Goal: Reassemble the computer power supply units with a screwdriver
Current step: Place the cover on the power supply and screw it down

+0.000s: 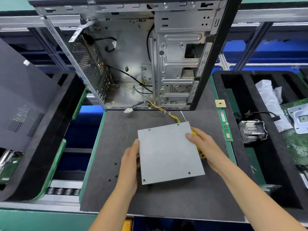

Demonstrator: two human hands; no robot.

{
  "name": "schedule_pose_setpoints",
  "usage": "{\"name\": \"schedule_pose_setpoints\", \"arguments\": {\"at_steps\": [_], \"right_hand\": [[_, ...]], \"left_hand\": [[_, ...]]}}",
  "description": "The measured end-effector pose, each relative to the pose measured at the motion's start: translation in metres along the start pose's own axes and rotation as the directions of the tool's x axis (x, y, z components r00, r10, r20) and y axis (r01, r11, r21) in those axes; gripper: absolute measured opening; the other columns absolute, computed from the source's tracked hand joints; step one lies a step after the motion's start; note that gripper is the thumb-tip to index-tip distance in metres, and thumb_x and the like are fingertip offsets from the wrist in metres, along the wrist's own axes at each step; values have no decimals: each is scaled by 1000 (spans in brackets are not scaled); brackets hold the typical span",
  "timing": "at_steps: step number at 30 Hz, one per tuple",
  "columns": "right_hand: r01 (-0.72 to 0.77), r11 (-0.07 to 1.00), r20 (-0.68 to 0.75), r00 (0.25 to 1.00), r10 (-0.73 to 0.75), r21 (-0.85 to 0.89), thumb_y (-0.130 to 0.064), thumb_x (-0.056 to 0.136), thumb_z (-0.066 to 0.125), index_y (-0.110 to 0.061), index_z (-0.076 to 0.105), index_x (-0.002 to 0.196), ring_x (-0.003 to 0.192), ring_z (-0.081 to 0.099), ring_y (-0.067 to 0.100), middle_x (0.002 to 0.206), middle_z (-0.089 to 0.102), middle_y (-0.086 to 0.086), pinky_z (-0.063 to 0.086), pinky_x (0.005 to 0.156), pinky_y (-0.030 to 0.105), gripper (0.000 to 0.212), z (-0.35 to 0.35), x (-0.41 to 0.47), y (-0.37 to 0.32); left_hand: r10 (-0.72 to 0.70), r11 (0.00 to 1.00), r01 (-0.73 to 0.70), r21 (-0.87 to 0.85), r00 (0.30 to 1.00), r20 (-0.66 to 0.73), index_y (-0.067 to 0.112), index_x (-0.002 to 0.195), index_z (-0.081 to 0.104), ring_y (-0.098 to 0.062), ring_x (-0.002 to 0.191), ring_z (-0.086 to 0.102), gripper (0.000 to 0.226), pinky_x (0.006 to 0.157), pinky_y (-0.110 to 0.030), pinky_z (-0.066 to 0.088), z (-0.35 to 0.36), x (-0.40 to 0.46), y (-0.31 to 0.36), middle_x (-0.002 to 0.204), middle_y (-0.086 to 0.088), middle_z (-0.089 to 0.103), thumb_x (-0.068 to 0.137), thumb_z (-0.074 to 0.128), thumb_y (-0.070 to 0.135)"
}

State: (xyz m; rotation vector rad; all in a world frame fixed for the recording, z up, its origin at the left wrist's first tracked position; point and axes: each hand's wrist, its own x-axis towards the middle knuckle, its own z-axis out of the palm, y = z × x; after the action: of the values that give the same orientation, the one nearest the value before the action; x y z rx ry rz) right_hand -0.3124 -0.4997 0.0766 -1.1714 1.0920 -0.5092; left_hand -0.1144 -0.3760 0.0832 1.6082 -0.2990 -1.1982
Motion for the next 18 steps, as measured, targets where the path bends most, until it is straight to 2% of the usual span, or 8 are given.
{"name": "schedule_pose_setpoints", "arguments": {"at_steps": [2, 6, 8, 9, 11, 13, 16, 18], "right_hand": [[-5, 1000, 17, 1000, 6, -18, -46, 85, 63, -40, 63, 113, 102, 56, 46, 111, 68, 8, 43, 90, 61, 29, -2, 1, 1], [-28, 999, 60, 998, 31, -44, -58, 76, 65, -43, 61, 114, 106, 60, 36, 111, 69, 0, 39, 98, 60, 41, -6, 3, 2], [-35, 998, 82, 996, 39, -45, -57, 75, 63, -42, 61, 115, 109, 59, 36, 110, 70, -3, 35, 101, 61, 43, -8, 4, 3], [-38, 999, 93, 995, 41, -39, -57, 74, 63, -42, 61, 115, 110, 58, 37, 111, 70, -3, 37, 99, 61, 43, -9, 5, 3], [-44, 999, 109, 993, 46, -23, -58, 71, 65, -40, 62, 113, 112, 54, 42, 111, 69, 0, 43, 88, 52, 46, -9, 6, 2], [-46, 999, 112, 993, 47, -10, -57, 67, 67, -37, 64, 113, 102, 56, 45, 112, 69, 5, 37, 79, 44, 50, -9, 6, 0], [-38, 999, 135, 990, 40, -14, -56, 68, 68, -34, 64, 114, 95, 54, 30, 114, 67, 10, 32, 78, 43, 51, -13, 7, -5], [-45, 998, 167, 985, 50, -34, -58, 70, 68, -34, 64, 115, 94, 50, 27, 117, 64, 16, 30, 78, 43, 51, -16, 8, -8]], "left_hand": [[-52, 995, 49, 88, 998, 29, 13, 114, 68, -24, 104, 68, 61, 95, -43, 51, -8, 3, 6, 106, -5, 74, 86, 51, 64], [-95, 974, 75, 212, 992, 84, 12, 112, 70, -24, 102, 69, 60, 94, -37, 52, -17, 10, 13, 103, -7, 75, 88, 49, 62], [-129, 964, 89, 252, 980, 150, 12, 110, 71, -22, 100, 70, 69, 91, -35, 53, -21, 13, 16, 100, -4, 75, 77, 52, 70], [-146, 950, 85, 301, 972, 184, 13, 110, 71, -21, 100, 69, 73, 92, -35, 52, -23, 15, 17, 100, -2, 76, 72, 54, 73], [-203, 918, 94, 385, 946, 254, 14, 109, 72, -20, 102, 68, 76, 91, -34, 50, -27, 18, 19, 100, 0, 76, 67, 58, 76], [-266, 915, 147, 375, 919, 290, 13, 106, 73, -21, 103, 68, 72, 98, -38, 48, -31, 20, 21, 101, -2, 76, 67, 67, 74], [-294, 931, 196, 307, 901, 318, 15, 99, 75, -17, 96, 68, 67, 106, -41, 43, -33, 21, 21, 98, -2, 76, 58, 77, 68], [-284, 941, 206, 268, 910, 300, 13, 101, 74, -16, 93, 67, 74, 107, -41, 42, -31, 19, 19, 95, -1, 76, 51, 77, 67]]}}
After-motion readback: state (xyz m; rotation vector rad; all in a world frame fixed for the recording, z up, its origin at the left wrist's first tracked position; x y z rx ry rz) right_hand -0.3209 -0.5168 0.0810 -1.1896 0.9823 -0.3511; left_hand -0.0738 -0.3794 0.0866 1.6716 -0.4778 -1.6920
